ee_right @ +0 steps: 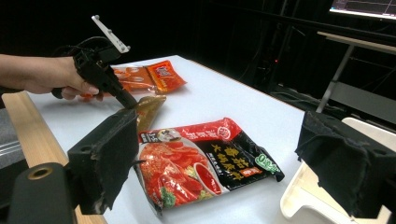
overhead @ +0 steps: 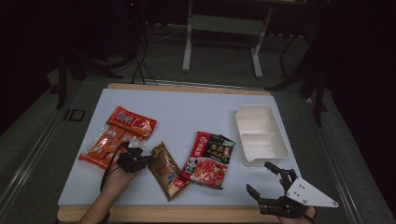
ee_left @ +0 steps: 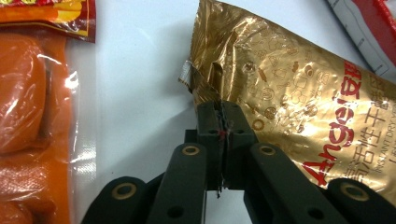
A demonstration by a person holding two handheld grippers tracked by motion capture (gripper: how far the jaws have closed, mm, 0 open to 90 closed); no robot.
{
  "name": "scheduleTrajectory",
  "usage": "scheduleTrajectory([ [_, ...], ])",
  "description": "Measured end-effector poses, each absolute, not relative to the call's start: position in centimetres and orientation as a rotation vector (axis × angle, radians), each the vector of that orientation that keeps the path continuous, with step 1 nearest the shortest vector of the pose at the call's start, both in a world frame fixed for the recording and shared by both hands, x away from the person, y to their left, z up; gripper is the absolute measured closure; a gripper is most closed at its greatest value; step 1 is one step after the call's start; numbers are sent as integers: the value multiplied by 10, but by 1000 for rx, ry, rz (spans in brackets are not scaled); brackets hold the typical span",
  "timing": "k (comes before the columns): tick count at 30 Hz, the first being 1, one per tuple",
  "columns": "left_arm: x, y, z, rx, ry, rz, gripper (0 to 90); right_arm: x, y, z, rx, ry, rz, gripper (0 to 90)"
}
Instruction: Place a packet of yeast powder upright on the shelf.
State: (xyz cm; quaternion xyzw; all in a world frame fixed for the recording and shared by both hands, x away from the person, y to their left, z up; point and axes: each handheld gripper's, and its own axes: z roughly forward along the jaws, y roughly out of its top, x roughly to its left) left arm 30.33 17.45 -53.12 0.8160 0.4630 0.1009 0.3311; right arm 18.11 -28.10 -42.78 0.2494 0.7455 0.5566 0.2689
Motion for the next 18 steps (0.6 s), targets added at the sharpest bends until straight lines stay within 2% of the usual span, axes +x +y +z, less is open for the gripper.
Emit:
scheduleTrajectory([
  [5, 297, 172, -523, 2128, 1183, 367, 900, 182, -283, -428, 680, 2004, 1506, 125],
  [9, 294, 178, -507, 2040, 1186, 369, 900, 181, -283, -428, 680, 2004, 1508, 126],
  [18, 286, 178, -481, 1992, 1133, 444, 900, 182, -285, -427, 691, 1998, 1523, 132],
])
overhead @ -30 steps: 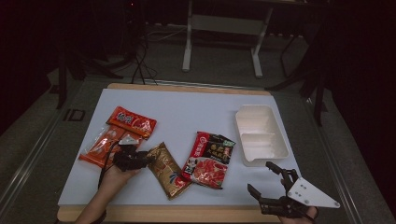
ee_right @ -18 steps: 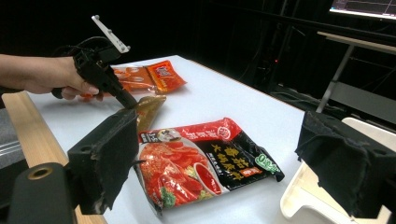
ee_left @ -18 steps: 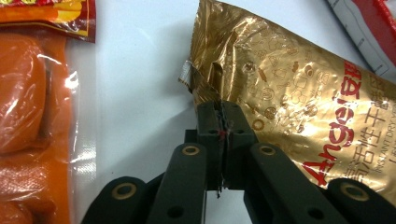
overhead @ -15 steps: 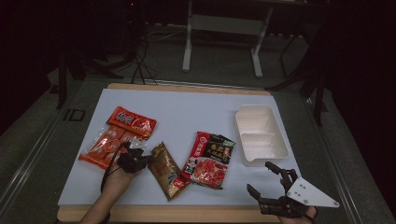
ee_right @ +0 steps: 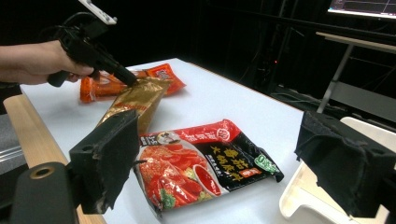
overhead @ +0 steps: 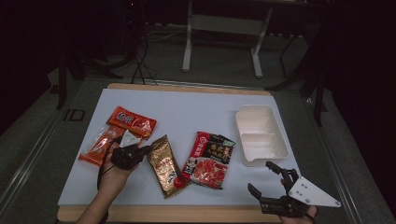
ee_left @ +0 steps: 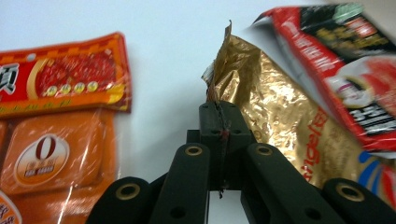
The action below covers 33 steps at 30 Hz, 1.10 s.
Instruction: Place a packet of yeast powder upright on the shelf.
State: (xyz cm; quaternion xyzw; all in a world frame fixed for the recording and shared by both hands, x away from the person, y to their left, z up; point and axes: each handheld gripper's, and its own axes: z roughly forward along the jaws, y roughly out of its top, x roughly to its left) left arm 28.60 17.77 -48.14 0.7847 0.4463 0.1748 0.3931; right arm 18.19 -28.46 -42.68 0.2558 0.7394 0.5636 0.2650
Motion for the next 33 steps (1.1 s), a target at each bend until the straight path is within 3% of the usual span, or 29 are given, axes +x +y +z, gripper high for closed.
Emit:
scheduleTrajectory([
  [33, 242, 156, -409, 1969, 823, 387, 900, 185, -284, -423, 666, 2030, 1526, 123],
])
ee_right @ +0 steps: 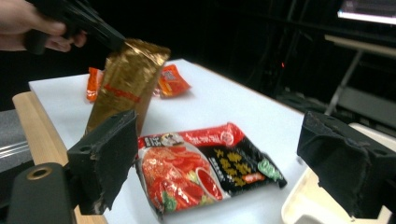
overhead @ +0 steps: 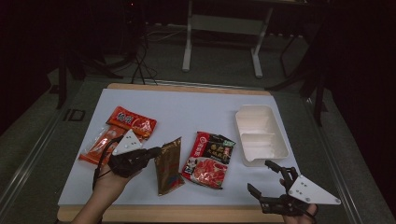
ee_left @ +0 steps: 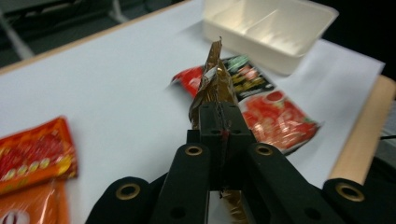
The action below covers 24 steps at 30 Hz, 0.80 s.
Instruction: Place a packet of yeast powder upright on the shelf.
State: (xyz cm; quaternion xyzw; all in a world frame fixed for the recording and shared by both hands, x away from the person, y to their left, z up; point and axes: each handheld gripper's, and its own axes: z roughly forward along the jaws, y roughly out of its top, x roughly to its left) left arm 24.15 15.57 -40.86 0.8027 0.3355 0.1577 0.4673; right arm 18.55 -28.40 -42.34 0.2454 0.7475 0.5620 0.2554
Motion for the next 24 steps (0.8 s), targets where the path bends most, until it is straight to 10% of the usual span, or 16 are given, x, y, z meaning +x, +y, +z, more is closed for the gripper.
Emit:
scheduleTrajectory([
  [24, 211, 127, -357, 1968, 552, 418, 900, 191, -262, -385, 631, 2104, 1671, 190],
])
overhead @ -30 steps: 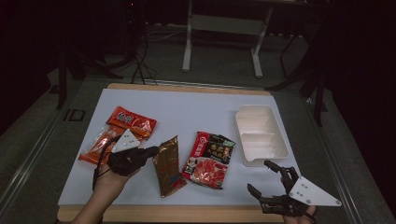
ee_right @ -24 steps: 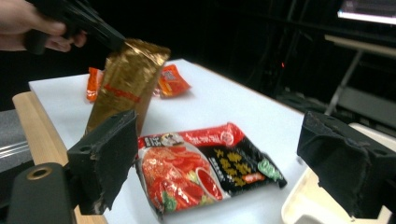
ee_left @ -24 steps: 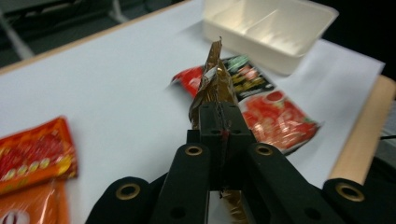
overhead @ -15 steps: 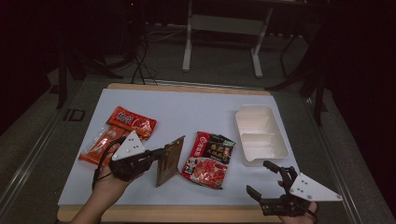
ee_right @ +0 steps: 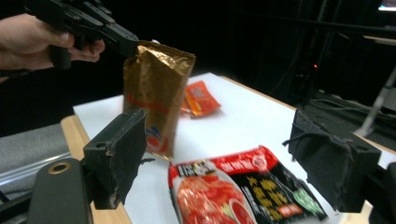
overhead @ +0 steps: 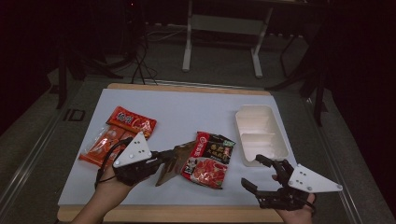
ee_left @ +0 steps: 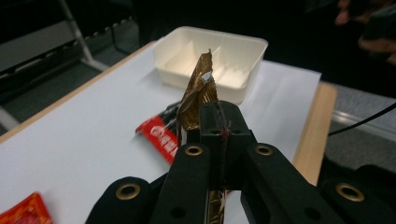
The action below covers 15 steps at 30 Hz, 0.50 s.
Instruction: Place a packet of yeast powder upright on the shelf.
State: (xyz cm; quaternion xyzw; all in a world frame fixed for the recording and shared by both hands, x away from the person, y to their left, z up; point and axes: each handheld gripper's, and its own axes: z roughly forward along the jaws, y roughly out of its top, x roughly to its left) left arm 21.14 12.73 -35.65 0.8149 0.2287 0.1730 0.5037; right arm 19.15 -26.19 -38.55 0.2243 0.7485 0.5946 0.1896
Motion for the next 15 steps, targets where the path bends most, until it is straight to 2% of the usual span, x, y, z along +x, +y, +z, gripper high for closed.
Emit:
scheduleTrajectory([
  [15, 193, 94, -338, 1940, 356, 345, 900, 203, -232, -366, 522, 2203, 1784, 222],
])
